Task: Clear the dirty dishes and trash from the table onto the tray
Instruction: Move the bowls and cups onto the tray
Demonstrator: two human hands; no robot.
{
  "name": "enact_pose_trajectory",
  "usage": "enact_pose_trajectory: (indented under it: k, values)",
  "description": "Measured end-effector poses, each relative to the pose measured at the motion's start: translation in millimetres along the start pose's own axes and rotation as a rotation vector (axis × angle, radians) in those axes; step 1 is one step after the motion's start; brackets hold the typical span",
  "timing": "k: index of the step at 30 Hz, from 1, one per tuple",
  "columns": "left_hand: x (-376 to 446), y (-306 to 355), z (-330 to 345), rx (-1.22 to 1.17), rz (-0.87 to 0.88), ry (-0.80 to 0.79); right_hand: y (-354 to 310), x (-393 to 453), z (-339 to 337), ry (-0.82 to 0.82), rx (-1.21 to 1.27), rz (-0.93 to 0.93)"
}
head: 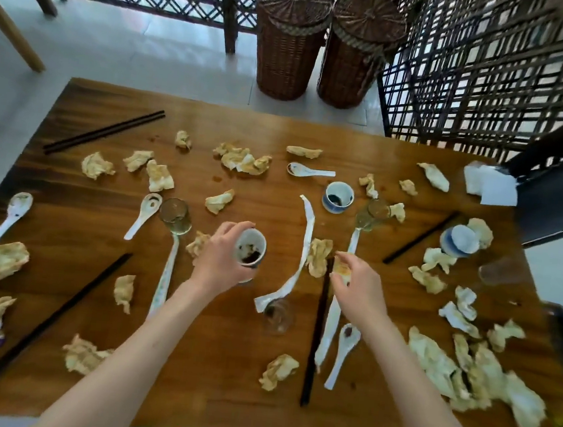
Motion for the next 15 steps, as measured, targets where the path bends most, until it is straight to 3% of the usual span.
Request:
enact_pose_trajectory:
  k: [15]
  values:
    - [-20.8,-13.4,15.8,-0.018,-0.071,0.045,29.4,46.3,15.7,-0.036,0.068,-0.054]
Point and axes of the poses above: each hand's wrist, its own x-axis towards the middle knuckle, its own z-axis out of the palm, y = z × x, the point moved 3 cm from there along x, towards the middle knuckle, and after that the axes turned 10 degrees about y, right-handed, at the moved point
